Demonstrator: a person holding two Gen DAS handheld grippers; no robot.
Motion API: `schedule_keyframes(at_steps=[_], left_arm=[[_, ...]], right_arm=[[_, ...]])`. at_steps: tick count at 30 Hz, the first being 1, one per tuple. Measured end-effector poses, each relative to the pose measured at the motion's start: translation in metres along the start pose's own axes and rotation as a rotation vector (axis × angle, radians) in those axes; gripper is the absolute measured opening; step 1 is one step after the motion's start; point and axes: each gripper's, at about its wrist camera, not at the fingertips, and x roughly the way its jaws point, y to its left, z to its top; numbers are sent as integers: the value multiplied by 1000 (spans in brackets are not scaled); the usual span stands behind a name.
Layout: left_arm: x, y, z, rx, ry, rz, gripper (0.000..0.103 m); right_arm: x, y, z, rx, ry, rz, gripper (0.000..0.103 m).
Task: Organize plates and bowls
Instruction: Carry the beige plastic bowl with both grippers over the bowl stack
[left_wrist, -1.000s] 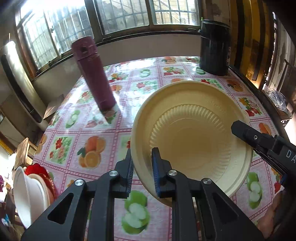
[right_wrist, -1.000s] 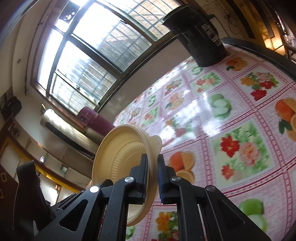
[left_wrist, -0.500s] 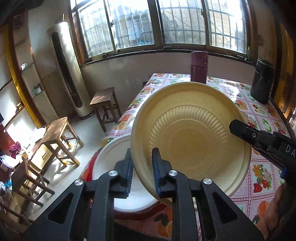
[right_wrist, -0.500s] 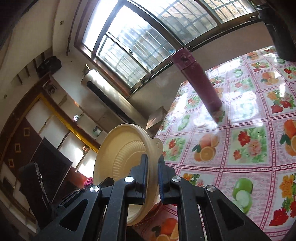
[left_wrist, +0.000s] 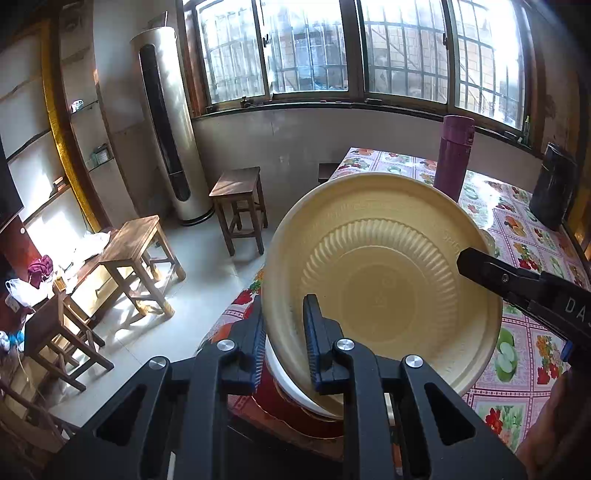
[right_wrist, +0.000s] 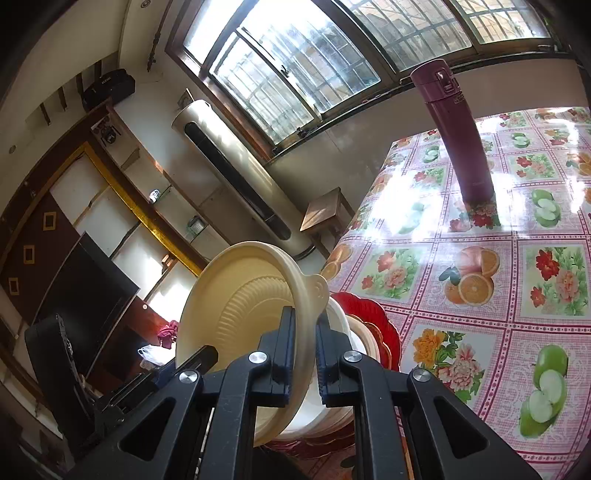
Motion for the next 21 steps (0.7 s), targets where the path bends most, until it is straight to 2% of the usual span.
schedule_keyframes(at_steps=[21], left_arm=[[24,15,-5,-37,73,-12,17]], right_arm=[[26,8,-10,-12,44,-32,13]])
